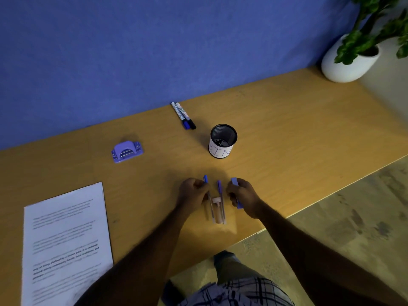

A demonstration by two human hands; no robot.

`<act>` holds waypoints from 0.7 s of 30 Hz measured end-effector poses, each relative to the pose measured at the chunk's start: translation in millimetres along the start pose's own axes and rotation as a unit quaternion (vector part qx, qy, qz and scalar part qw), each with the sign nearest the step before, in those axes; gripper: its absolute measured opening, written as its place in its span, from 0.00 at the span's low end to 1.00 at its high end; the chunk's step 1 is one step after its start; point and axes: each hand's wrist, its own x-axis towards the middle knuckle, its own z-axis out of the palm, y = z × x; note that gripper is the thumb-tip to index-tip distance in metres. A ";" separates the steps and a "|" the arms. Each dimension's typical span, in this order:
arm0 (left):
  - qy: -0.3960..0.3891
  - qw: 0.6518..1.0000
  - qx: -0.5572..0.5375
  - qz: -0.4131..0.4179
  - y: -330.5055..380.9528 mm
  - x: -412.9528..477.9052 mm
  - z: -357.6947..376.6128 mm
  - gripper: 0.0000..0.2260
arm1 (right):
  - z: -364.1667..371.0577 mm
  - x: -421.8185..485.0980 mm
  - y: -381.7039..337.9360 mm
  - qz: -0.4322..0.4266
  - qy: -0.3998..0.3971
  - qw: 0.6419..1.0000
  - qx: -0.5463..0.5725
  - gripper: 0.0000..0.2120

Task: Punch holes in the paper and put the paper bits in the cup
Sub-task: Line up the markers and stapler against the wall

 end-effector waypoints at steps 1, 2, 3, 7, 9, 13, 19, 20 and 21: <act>-0.007 1.000 -0.024 -0.003 1.6 -0.7 0.3 0.06 | 3.7 -3.0 -2.1 -0.008 -0.020 1.000 -0.002 0.05; -0.018 0.999 -0.038 -0.001 3.1 -1.6 0.8 0.06 | 7.3 -5.2 -3.5 -0.015 -0.036 0.999 -0.006 0.08; -0.032 0.999 -0.042 0.003 4.7 -2.9 1.3 0.06 | 10.5 -6.4 -4.7 -0.020 -0.048 0.999 -0.012 0.10; -0.065 0.997 -0.039 0.006 9.1 -8.9 3.1 0.06 | 14.2 -5.4 -8.1 -0.042 -0.040 0.994 -0.095 0.08; -0.079 0.996 -0.052 -0.001 9.1 -9.6 5.3 0.07 | 12.1 -2.9 -8.4 -0.061 -0.029 0.988 -0.139 0.08; -0.093 0.994 -0.055 -0.010 9.3 -10.8 9.8 0.06 | 8.7 -1.2 -7.4 -0.061 -0.018 0.980 -0.189 0.11; 0.020 0.991 0.130 0.041 0.5 -3.8 13.0 0.10 | 3.7 5.0 -5.4 -0.039 0.101 0.982 -0.155 0.09; 0.040 0.983 0.175 0.041 -1.2 -4.2 12.8 0.09 | 2.9 6.4 -5.0 -0.031 0.104 0.982 -0.152 0.08; 0.043 0.978 0.198 0.041 -3.6 -4.6 13.6 0.09 | 2.4 7.6 -4.1 -0.023 0.102 0.982 -0.158 0.08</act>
